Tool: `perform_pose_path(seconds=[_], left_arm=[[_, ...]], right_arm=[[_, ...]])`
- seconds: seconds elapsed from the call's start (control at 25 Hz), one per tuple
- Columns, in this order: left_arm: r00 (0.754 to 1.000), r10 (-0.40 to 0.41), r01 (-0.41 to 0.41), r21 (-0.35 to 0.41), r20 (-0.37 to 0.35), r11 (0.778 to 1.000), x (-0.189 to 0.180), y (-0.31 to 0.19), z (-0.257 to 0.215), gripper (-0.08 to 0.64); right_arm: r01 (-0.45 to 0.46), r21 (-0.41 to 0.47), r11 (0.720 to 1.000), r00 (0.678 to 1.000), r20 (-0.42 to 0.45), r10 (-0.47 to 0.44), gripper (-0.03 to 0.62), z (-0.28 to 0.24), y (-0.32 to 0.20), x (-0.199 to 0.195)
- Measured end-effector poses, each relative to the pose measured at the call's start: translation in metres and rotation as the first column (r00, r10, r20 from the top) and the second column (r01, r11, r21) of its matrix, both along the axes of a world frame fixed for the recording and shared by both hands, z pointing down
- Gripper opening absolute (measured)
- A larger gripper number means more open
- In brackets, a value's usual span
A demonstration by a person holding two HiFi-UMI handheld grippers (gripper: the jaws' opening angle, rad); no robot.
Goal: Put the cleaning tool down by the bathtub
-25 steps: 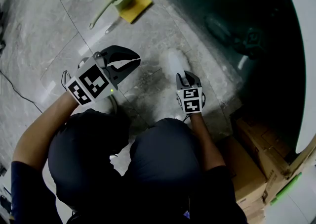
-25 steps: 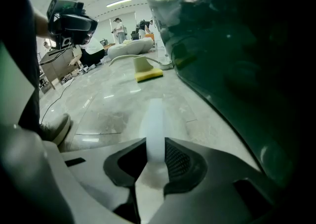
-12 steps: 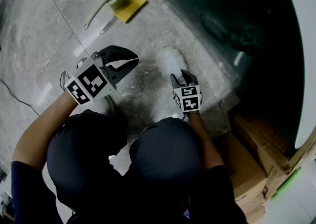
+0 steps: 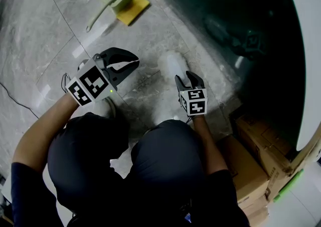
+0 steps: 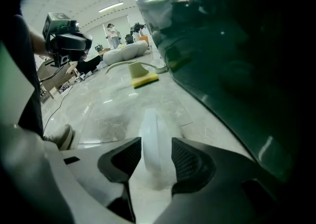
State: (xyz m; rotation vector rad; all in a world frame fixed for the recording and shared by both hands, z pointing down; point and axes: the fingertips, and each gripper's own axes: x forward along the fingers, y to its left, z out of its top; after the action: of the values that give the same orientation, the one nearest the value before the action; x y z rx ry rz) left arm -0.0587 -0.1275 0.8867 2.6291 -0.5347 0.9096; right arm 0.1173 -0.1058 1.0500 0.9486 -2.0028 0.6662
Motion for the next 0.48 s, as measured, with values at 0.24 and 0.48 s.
perform_pose_path(seconds=[0.24,0.48], left_arm=[[1.000,-0.008,0.008,-0.001,-0.016,1.000,-0.004,-0.006,0.000,0.043],[1.000,-0.019,0.019,-0.023,-0.014,1.000,-0.015,-0.009,-0.019,0.043]], right_arm=[[-0.004,0.009,1.000,1.000,-0.005,0.004,0.198,-0.011,-0.008,0.000],[0.002,0.007,1.000,1.000,-0.019,-0.002,0.198,-0.048,-0.012,-0.004]])
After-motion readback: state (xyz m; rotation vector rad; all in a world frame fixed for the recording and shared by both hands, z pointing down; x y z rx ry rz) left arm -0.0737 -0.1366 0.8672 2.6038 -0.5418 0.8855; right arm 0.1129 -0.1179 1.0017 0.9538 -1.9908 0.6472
